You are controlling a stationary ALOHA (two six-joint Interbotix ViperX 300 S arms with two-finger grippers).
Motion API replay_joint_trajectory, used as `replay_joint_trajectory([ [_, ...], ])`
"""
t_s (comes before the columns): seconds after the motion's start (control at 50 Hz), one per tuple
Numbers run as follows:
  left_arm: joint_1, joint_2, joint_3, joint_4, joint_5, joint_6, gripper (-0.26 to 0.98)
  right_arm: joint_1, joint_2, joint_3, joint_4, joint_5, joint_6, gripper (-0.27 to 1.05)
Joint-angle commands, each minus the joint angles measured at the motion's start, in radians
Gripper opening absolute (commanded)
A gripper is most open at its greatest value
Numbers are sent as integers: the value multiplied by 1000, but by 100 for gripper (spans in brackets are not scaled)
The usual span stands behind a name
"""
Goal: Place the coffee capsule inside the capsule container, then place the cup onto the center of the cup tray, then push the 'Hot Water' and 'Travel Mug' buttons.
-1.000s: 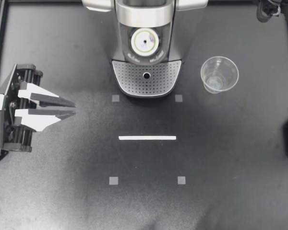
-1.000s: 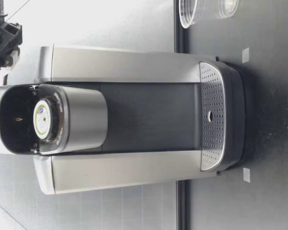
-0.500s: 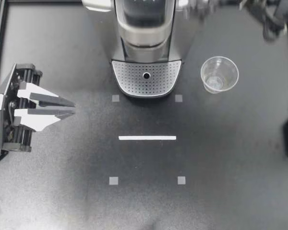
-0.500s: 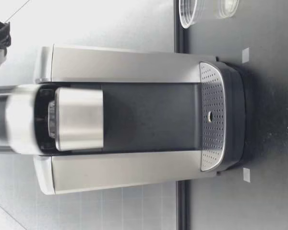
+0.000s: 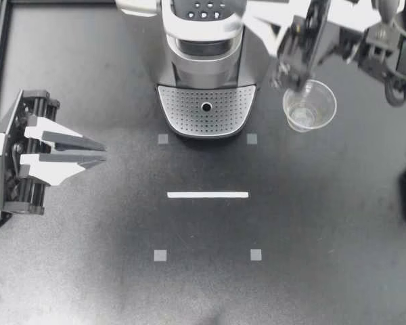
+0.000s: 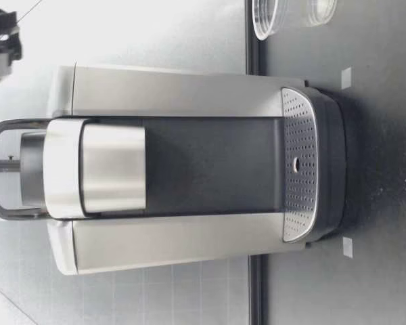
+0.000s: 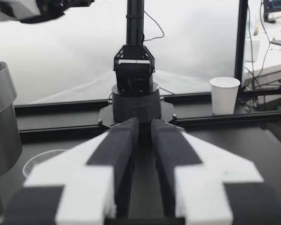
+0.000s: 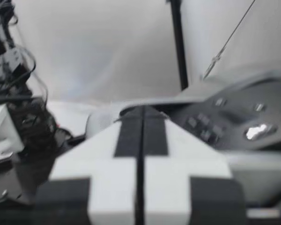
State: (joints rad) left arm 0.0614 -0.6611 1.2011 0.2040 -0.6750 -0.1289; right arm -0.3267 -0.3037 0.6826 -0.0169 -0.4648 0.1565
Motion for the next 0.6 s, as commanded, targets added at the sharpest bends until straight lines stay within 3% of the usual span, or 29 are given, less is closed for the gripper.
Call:
replay_joint_trajectory([
  [0.0,-2,2,-17,-2,-9,-2,21,6,-15,3,3,-11,6,3],
  [0.42,-2,8,-12,-2,-9,-3,21,9,-15,94,3,-11,84,3],
  [0.58,-2,9,-12,-2,-9,-3,21,18,-77,94,5,-20,100,3],
])
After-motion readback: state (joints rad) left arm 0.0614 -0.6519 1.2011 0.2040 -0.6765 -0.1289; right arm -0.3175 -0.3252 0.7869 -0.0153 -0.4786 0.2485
